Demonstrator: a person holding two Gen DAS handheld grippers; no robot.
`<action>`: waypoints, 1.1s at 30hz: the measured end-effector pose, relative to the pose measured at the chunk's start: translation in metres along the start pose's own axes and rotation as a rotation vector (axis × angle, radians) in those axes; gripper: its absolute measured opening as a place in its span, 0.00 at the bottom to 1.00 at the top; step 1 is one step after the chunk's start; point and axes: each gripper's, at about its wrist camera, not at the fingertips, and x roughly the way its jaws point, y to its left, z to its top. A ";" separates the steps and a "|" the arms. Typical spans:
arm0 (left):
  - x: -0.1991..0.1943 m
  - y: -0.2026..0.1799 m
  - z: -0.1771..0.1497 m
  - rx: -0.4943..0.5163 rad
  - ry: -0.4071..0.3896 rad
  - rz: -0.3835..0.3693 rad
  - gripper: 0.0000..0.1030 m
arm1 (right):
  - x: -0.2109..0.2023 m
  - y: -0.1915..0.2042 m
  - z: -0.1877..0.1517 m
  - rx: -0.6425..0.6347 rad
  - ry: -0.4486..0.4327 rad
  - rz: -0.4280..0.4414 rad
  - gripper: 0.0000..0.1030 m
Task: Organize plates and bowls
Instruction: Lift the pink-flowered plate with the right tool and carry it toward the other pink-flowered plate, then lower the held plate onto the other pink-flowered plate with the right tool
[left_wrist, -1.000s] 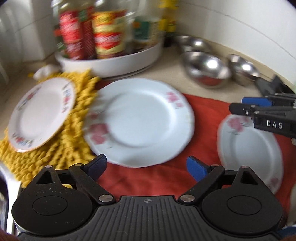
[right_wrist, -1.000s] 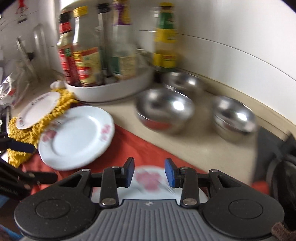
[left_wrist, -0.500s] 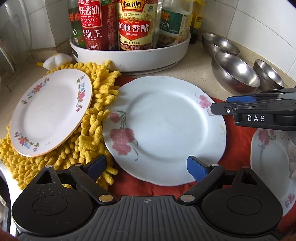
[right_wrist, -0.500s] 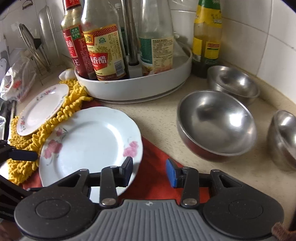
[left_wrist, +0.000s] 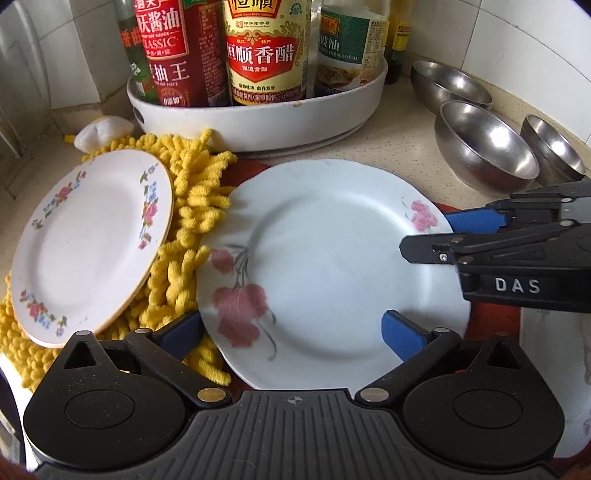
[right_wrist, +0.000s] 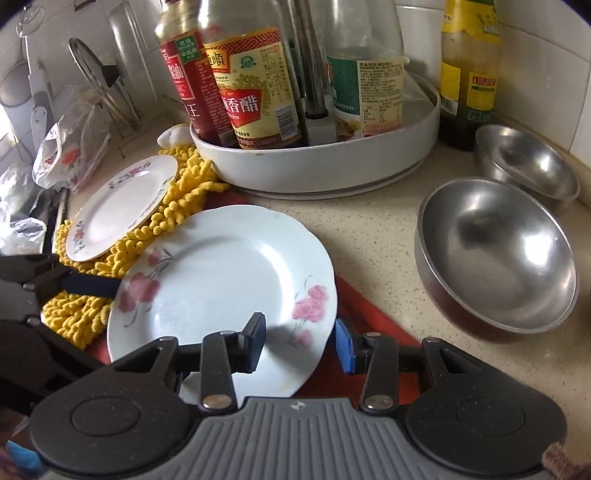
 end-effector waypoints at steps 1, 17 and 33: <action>0.002 0.001 0.001 -0.004 -0.009 0.000 1.00 | 0.000 0.000 0.001 0.003 0.000 0.001 0.37; -0.003 0.001 -0.007 0.077 -0.006 -0.043 1.00 | -0.020 0.009 -0.015 0.028 0.046 0.004 0.34; -0.019 -0.008 0.001 0.081 -0.045 -0.004 0.95 | -0.036 0.010 -0.017 0.151 0.006 -0.021 0.33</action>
